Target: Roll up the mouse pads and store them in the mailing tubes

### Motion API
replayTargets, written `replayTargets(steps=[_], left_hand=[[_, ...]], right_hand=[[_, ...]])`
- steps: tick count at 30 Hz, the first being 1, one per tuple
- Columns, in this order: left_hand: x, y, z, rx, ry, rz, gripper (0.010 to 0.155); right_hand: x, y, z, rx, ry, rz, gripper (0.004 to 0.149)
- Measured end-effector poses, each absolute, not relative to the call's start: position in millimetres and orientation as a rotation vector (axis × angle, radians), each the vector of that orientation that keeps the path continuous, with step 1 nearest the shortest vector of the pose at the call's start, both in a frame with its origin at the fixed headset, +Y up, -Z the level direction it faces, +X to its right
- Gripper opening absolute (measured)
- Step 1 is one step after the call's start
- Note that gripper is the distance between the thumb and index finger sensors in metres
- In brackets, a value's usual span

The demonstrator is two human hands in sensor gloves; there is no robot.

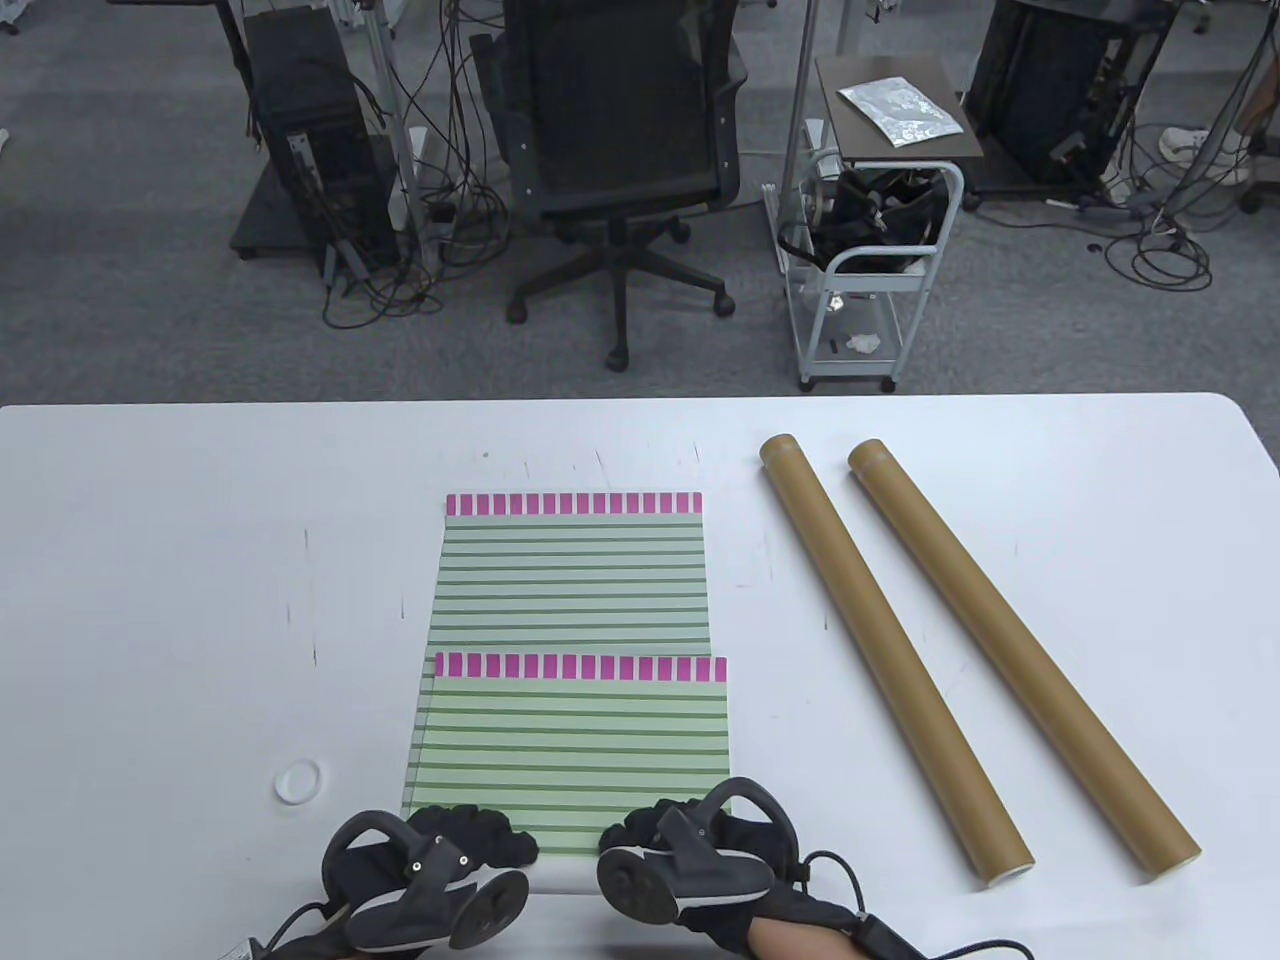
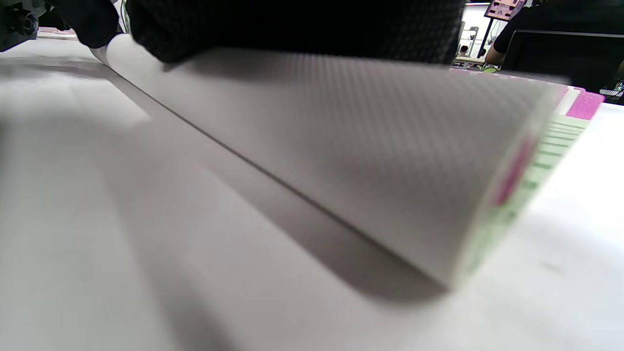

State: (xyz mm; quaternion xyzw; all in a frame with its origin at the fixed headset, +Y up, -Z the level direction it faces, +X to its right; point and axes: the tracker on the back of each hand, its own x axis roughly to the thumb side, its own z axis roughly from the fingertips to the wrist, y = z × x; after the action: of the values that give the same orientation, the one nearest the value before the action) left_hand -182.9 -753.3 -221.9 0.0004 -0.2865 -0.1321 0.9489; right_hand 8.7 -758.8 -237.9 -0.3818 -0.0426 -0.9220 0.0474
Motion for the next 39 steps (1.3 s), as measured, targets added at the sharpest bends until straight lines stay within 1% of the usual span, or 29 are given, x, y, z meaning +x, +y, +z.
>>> replayTargets(steps=[1,2,3,4,7,8,10,13,17,20,22,24,27,28,30,32,34,36,38,39], left_hand=[[-182.8,-754.1,-223.1,-0.013,-0.576,-0.257,0.048],[-183.6,-755.0,-223.4,-0.018,-0.567,-0.25,0.047],[-184.4,-755.6,-224.5,-0.019,-0.565,-0.252,0.046],[-184.9,-756.0,-225.5,-0.023,-0.56,-0.246,0.046],[-188.2,-757.1,-228.8,-0.057,-0.549,-0.206,0.046],[-189.4,-757.2,-229.7,-0.067,-0.549,-0.199,0.047],[-191.2,-758.5,-231.3,-0.098,-0.554,-0.189,0.056],[-188.3,-757.9,-229.2,-0.053,-0.563,-0.247,0.054],[-188.5,-758.5,-228.6,-0.046,-0.548,-0.241,0.056],[-188.8,-760.6,-228.3,-0.036,-0.544,-0.25,0.049],[-186.9,-758.3,-227.7,-0.002,-0.537,-0.271,0.048],[-185.3,-759.0,-228.1,-0.015,-0.52,-0.269,0.048],[-186.2,-758.6,-230.1,-0.047,-0.496,-0.229,0.048],[-186.7,-758.8,-231.1,-0.056,-0.488,-0.217,0.048],[-187.0,-759.3,-232.1,-0.067,-0.485,-0.218,0.049],[-186.6,-758.9,-231.0,-0.062,-0.496,-0.235,0.049],[-186.5,-758.0,-230.3,-0.061,-0.51,-0.263,0.051],[-185.1,-756.9,-227.1,-0.084,-0.53,-0.271,0.054],[-181.3,-755.1,-220.4,-0.086,-0.549,-0.282,0.054],[-179.7,-754.0,-218.2,-0.078,-0.56,-0.306,0.054]], right_hand=[[9.0,-757.8,-236.7,-1.17,-0.137,-2.801,0.051],[9.3,-756.8,-235.3,-1.166,-0.106,-2.788,0.053],[8.4,-755.6,-233.0,-1.166,-0.037,-2.772,0.058],[6.1,-756.1,-231.9,-1.171,-0.025,-2.756,0.06],[1.6,-758.3,-233.0,-1.154,-0.008,-2.695,0.057],[2.1,-758.7,-233.5,-1.151,-0.032,-2.723,0.056],[5.1,-761.2,-236.1,-1.144,-0.054,-2.769,0.055],[8.8,-763.3,-238.1,-1.131,-0.078,-2.821,0.055],[9.4,-762.9,-241.7,-1.12,-0.096,-2.835,0.053],[10.4,-764.4,-244.1,-1.098,-0.092,-2.861,0.052],[10.9,-765.7,-245.0,-1.084,-0.111,-2.879,0.052],[11.5,-764.7,-244.7,-1.079,-0.114,-2.853,0.054],[9.3,-757.7,-240.8,-1.083,-0.002,-2.772,0.058],[8.4,-757.5,-240.3,-1.089,0.005,-2.754,0.061],[8.6,-764.8,-241.9,-1.076,-0.068,-2.733,0.062],[11.4,-764.7,-245.1,-1.072,-0.064,-2.776,0.061],[12.0,-764.1,-247.5,-1.075,-0.102,-2.824,0.057],[13.2,-761.3,-250.9,-1.08,-0.097,-2.831,0.055],[16.5,-759.9,-252.9,-1.106,-0.207,-2.868,0.053],[17.6,-760.1,-252.1,-1.117,-0.222,-2.884,0.053]])
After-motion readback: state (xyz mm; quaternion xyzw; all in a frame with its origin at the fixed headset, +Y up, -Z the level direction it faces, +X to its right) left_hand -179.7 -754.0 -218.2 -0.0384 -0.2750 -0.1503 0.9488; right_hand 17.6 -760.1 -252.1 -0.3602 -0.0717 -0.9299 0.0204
